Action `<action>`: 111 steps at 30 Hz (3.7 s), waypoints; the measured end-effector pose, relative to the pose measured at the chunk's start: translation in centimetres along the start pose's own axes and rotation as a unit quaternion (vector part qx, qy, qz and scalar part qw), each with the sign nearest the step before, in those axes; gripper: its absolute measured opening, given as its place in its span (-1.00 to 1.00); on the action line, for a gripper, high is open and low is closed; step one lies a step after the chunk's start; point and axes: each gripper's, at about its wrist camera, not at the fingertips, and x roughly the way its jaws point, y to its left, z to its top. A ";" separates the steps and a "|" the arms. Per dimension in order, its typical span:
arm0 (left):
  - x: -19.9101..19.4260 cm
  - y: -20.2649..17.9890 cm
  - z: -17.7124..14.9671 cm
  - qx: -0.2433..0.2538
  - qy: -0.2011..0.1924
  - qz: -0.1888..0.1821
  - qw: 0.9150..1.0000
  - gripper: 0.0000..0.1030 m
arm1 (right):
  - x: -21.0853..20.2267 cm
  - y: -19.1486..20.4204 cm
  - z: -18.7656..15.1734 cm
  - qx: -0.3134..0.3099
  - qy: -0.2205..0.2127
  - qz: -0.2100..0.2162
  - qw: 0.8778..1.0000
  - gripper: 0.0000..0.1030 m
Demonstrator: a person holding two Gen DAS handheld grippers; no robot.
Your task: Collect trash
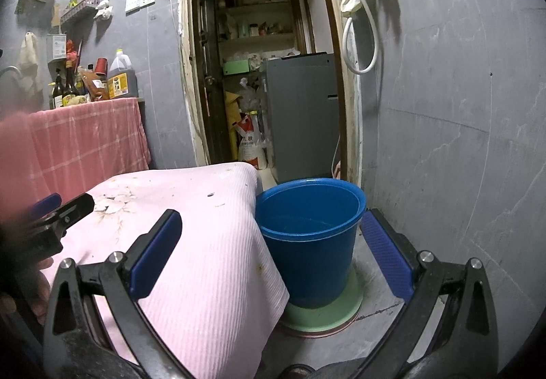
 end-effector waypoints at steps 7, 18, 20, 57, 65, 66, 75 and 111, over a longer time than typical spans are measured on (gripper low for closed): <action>0.0 0.1 -0.1 -0.001 0.001 -0.001 1.000 0.97 | 0.0 0.1 -0.1 0.001 0.001 0.001 1.000 1.00; 0.0 0.1 -0.1 -0.004 0.001 0.001 1.000 0.97 | -0.1 0.4 -0.5 0.000 0.001 0.003 1.000 1.00; 0.0 0.1 -0.1 -0.004 0.002 0.001 1.000 0.97 | 0.0 0.5 -0.5 0.001 0.001 0.003 1.000 1.00; -0.1 0.0 -0.1 -0.006 0.002 0.004 1.000 0.97 | 0.0 0.6 -0.4 0.002 0.001 0.002 1.000 1.00; -0.2 0.1 -0.1 -0.006 0.002 0.004 1.000 0.97 | -0.1 0.8 -0.6 0.003 0.002 0.003 1.000 1.00; -0.2 0.1 -0.2 -0.006 0.002 0.004 1.000 0.97 | -0.1 0.8 -0.6 0.003 0.002 0.003 1.000 1.00; -0.1 0.1 -0.1 -0.006 0.002 0.003 1.000 0.97 | -0.2 0.9 -0.6 0.004 0.002 0.002 1.000 1.00; -0.2 0.4 -0.1 -0.007 0.003 0.004 1.000 0.97 | -0.2 1.1 -0.6 0.005 0.003 0.002 1.000 1.00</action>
